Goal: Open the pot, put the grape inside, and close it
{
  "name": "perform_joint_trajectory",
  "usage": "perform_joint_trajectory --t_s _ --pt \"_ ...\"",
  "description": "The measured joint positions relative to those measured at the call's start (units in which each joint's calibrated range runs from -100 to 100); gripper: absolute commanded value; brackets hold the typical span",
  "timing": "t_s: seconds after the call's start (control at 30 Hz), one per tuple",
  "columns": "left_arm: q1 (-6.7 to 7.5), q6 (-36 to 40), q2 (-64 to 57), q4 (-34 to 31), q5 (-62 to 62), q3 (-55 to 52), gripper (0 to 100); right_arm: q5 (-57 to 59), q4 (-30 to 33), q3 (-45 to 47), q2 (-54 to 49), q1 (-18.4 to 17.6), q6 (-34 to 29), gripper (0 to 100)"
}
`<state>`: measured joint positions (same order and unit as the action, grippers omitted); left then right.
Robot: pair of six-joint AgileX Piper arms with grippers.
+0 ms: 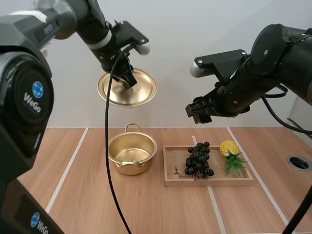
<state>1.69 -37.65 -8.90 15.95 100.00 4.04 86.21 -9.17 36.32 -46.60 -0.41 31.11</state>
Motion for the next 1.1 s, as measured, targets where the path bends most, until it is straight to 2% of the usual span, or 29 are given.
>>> perform_joint_trajectory --t_s 0.2,0.4,0.77,0.97,1.1 --pt "-1.81 4.97 -10.45 0.11 -0.98 6.74 0 0.0 0.0 0.0 0.0 0.0 0.0 100" --pt "-4.02 11.13 -19.62 0.21 -12.99 12.06 0 0.0 -0.11 0.0 0.0 0.0 0.0 100" --pt "-4.33 24.22 -27.29 0.26 -32.81 25.6 0 1.18 -0.11 0.0 0.0 0.0 1.36 100" --pt "-4.33 34.22 -27.4 -5.95 -42.18 32.75 0 4.54 -0.22 0.0 0.0 0.0 1.48 100" --pt "-4.42 36.74 -27.4 -8.74 -45.8 35.27 0 5.98 -0.22 0.0 0.09 0.0 1.25 100"
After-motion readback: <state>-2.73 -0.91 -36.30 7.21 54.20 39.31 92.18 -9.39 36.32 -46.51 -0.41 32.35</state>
